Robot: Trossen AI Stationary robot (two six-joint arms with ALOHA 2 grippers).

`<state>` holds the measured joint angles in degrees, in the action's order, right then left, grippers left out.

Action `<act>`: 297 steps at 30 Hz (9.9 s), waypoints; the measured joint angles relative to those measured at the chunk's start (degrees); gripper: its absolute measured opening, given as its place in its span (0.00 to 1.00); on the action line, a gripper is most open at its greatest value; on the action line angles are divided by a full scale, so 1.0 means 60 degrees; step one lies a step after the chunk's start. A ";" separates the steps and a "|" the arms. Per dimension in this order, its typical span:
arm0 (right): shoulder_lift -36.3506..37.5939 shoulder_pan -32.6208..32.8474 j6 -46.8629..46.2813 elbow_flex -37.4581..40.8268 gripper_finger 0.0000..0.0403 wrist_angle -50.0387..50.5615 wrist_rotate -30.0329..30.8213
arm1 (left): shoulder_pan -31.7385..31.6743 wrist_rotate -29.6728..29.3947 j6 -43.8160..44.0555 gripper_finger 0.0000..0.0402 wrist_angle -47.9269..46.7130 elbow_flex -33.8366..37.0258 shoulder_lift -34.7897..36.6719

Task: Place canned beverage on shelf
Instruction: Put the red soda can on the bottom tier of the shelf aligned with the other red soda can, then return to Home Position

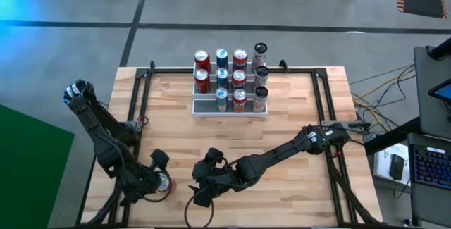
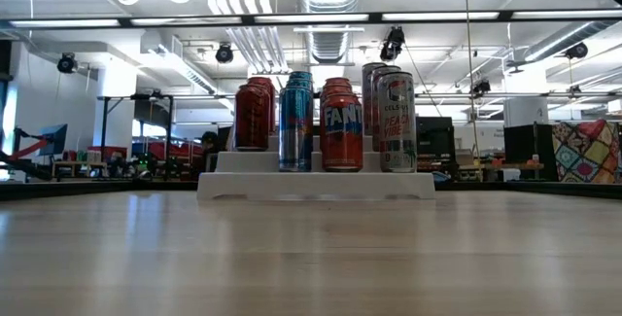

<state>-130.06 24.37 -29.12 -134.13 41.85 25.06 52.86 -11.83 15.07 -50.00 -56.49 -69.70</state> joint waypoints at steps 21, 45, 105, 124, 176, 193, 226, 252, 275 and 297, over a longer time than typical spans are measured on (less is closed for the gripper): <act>0.0015 0.0063 -0.0332 0.0000 0.95 0.0025 0.0000 | -0.0335 0.0883 -0.1708 0.81 0.1816 0.1697 -0.0007; 0.2369 0.0060 -0.2681 -0.0098 0.95 0.4477 0.2012 | -0.7708 0.1058 -0.1036 0.73 0.1387 0.1159 0.0071; 0.7387 -0.0067 -0.5817 0.4458 0.95 0.7726 0.2837 | -1.2094 -0.0183 0.0586 0.77 0.1276 -0.1625 -0.2628; 0.7500 -0.0068 -0.3363 0.5047 0.95 0.4317 0.3180 | -1.2051 -0.0180 0.0258 0.97 -0.0290 -0.2991 -0.1216; 1.2903 -0.1631 0.4163 1.2862 0.02 -0.7567 -0.1762 | -0.6707 -0.0078 -0.1469 0.00 0.8862 0.2438 0.4964; 1.5550 -0.1631 0.4481 1.6487 0.02 -0.9656 -0.3011 | -0.6703 0.0051 -0.2120 0.00 0.9736 0.6178 0.8340; 1.9655 -0.2534 0.2770 2.0661 0.02 -0.9633 -0.3680 | -0.6692 0.0570 -0.1850 0.00 0.9420 0.8648 1.1259; 2.1675 -0.3017 0.3234 2.2152 0.02 -0.8266 -0.3377 | -0.6718 0.0603 -0.2149 0.00 0.8754 0.9311 1.1567; 2.1281 -0.3066 0.2790 2.2236 0.02 -0.7264 -0.3432 | -0.6721 0.0552 -0.2650 0.00 0.8719 0.9317 1.0658; 2.1245 -0.3069 0.3295 2.2250 0.02 -0.7398 -0.3924 | -0.6721 0.0548 -0.3100 0.00 0.8663 0.9224 0.9805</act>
<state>-2.59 5.96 -9.35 -0.62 -2.54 1.52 12.53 -8.54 -3.53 1.98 -1.15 -10.87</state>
